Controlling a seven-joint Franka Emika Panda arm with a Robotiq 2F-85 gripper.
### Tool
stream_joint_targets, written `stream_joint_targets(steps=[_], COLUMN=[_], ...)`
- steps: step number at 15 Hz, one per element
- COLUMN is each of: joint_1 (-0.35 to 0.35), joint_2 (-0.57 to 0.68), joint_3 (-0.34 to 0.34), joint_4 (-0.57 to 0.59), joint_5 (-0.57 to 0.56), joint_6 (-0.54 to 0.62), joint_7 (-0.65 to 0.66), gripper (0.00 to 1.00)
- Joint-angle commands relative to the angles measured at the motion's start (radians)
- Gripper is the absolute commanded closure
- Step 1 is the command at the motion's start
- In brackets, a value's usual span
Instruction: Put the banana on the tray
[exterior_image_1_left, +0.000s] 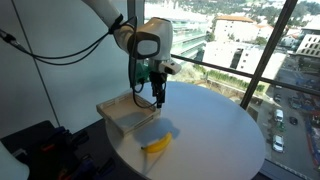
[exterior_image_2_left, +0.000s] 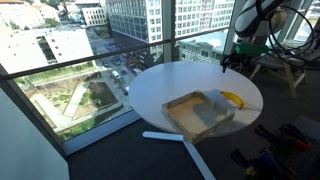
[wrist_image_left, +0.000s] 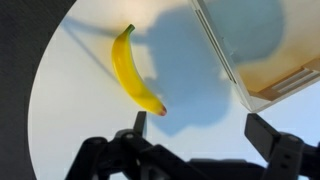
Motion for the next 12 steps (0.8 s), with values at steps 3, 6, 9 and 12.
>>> stream_joint_targets(steps=[3,6,9,12], joint_1=[-0.004,-0.004,-0.003,-0.004], joint_2=[0.077,0.111,0.144,0.172], joint_3=[-0.002,-0.002,-0.005,-0.011], joint_4=[0.053,0.058,0.062,0.069], joint_5=[0.018,0.025,0.030,0.030], joint_6=[0.044,0.088,0.117,0.122], joint_7=[0.009,0.010,0.015,0.019], gripper=[0.00,0.00,0.00,0.00])
